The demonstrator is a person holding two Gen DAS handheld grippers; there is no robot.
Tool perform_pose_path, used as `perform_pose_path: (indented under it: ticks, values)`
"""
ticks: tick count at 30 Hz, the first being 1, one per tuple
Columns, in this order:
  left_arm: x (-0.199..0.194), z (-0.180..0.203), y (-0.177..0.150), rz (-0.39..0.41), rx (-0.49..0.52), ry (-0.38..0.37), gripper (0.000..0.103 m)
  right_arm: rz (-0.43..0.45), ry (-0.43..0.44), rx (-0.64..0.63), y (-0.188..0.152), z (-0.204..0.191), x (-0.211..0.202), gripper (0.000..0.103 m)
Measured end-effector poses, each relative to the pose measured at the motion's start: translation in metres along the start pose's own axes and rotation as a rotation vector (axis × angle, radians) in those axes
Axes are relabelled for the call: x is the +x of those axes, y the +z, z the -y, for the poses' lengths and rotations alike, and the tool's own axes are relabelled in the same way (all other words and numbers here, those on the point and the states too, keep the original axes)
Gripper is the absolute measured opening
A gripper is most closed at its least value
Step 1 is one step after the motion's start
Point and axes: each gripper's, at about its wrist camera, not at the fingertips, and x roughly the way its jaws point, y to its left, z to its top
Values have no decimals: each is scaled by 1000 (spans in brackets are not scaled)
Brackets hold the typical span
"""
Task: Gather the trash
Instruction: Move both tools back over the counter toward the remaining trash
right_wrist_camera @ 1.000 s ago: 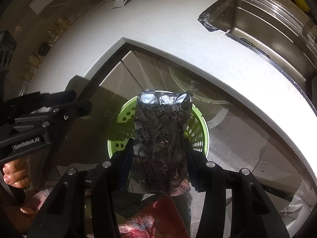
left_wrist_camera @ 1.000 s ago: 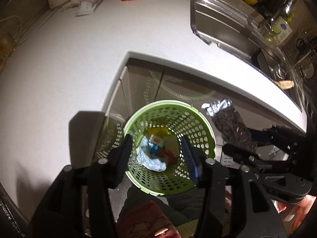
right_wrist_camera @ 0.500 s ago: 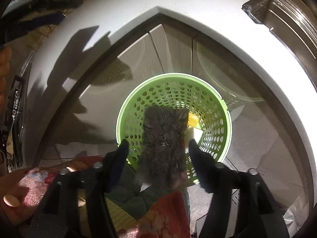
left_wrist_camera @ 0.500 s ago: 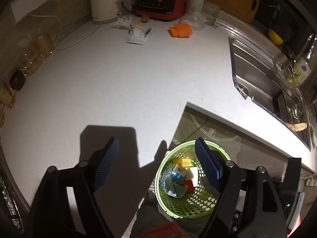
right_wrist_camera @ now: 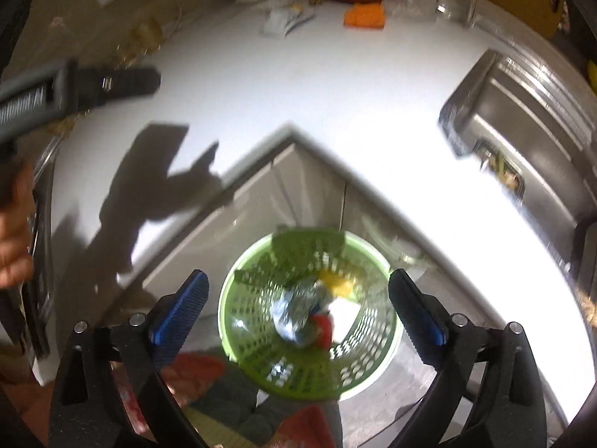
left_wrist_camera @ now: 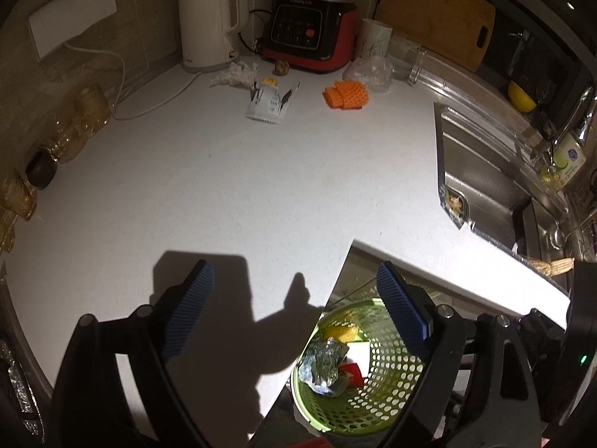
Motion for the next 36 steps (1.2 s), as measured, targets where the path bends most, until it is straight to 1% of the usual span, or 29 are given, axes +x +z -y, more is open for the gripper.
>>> perform_pose_path:
  ticks: [6, 9, 11, 19, 23, 28, 36]
  values:
    - [-6, -1, 24, 46, -31, -2, 88, 93, -51, 18, 55, 8, -20, 97]
    - [-9, -3, 37, 74, -58, -5, 88, 135, -81, 15, 76, 11, -27, 100]
    - [-10, -4, 45, 92, -69, 4, 89, 159, -97, 12, 90, 13, -27, 100]
    - [-4, -15, 76, 125, -128, 35, 89, 217, -92, 21, 133, 20, -32, 100]
    - [6, -19, 92, 137, -140, 60, 89, 241, -90, 15, 156, 23, -31, 100]
    - [23, -24, 112, 148, -149, 66, 89, 258, -89, 5, 182, 29, -23, 100]
    - [67, -33, 139, 129, -129, 70, 89, 254, -80, 5, 217, 48, 9, 100]
